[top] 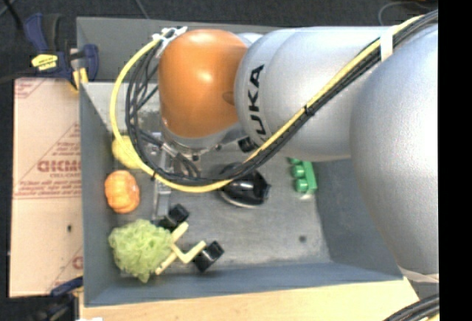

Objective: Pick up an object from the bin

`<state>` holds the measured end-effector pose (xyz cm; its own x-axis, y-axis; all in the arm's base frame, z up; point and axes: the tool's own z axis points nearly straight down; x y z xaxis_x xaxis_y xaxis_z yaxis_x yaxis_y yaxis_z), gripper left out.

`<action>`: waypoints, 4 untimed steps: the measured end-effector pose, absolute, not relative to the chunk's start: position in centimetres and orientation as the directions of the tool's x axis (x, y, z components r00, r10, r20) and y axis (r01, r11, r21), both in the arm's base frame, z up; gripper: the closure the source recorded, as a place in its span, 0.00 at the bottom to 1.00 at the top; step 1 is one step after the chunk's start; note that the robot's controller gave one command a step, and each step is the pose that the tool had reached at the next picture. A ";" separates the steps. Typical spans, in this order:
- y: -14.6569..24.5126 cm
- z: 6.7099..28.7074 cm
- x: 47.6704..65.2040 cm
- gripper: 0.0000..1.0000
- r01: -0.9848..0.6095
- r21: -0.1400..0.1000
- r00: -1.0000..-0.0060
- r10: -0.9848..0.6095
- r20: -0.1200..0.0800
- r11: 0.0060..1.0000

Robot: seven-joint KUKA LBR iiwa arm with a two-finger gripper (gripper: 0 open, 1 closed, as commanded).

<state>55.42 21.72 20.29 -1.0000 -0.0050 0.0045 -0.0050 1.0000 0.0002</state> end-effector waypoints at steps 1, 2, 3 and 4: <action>21.6 20.8 55.6 0.00 0.000 0.002 -1.000 0.000 -0.003 1.000; 21.5 17.1 53.5 0.00 -0.168 0.001 -0.986 -0.168 -0.009 0.986; 20.0 12.8 49.6 0.00 -0.453 0.001 -0.891 -0.453 -0.005 0.891; 22.5 12.1 47.8 0.00 -0.520 -0.002 -0.854 -0.520 -0.009 0.854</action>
Offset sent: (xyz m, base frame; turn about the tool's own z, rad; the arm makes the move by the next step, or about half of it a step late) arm -0.0766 -0.0057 -0.1329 -0.5775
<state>47.78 22.47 12.09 -0.8542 -0.5199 -0.0089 -0.5199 0.8542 -0.0020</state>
